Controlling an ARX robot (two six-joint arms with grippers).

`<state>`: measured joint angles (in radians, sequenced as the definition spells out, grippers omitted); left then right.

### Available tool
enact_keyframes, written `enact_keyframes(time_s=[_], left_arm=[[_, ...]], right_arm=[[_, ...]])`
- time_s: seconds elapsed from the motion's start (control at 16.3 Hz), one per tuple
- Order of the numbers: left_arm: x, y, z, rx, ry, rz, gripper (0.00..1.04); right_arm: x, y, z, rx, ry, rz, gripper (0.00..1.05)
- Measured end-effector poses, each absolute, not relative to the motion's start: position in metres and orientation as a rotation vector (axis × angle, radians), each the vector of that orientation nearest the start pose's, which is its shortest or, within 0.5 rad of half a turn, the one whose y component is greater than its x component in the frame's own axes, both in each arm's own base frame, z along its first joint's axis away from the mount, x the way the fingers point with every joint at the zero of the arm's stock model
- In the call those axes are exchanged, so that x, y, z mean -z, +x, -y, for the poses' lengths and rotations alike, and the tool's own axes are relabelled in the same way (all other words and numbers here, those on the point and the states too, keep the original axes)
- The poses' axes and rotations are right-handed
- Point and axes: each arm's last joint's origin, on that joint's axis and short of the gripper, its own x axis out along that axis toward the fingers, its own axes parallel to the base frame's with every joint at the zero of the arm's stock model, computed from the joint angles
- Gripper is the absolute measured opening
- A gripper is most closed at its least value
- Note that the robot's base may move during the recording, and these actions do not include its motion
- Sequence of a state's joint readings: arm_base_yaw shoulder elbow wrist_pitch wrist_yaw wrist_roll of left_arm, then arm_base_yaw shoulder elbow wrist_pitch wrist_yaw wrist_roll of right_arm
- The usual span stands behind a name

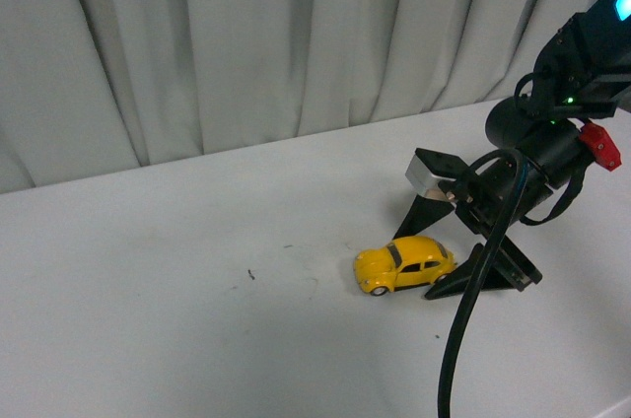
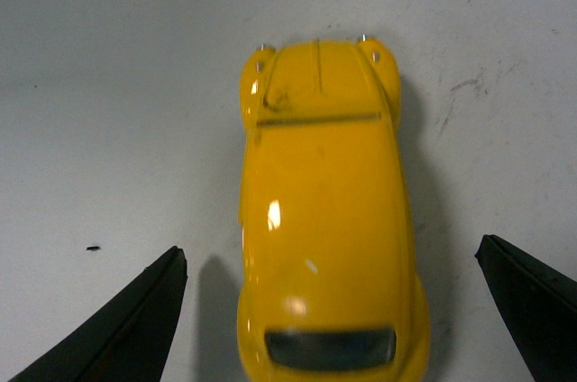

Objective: Wind up and store yellow beetle toy

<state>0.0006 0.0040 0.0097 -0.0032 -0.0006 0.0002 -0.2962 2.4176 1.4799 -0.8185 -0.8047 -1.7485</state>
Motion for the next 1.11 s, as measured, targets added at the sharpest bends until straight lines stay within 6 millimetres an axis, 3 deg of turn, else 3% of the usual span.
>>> enact_keyframes(time_s=[0.06, 0.86, 1.11], left_arm=[[-0.166, 0.097, 0.000, -0.001, 0.000, 0.002, 0.98], [-0.166, 0.097, 0.000, -0.001, 0.000, 0.002, 0.98], [-0.166, 0.097, 0.000, -0.001, 0.000, 0.002, 0.98]], right_arm=[[-0.030, 0.384, 0.095, -1.349, -0.480, -0.661, 1.00], [-0.029, 0.386, 0.096, -1.339, -0.515, -0.646, 0.98], [-0.043, 0.393, 0.095, -1.308, -0.582, -0.594, 0.98]])
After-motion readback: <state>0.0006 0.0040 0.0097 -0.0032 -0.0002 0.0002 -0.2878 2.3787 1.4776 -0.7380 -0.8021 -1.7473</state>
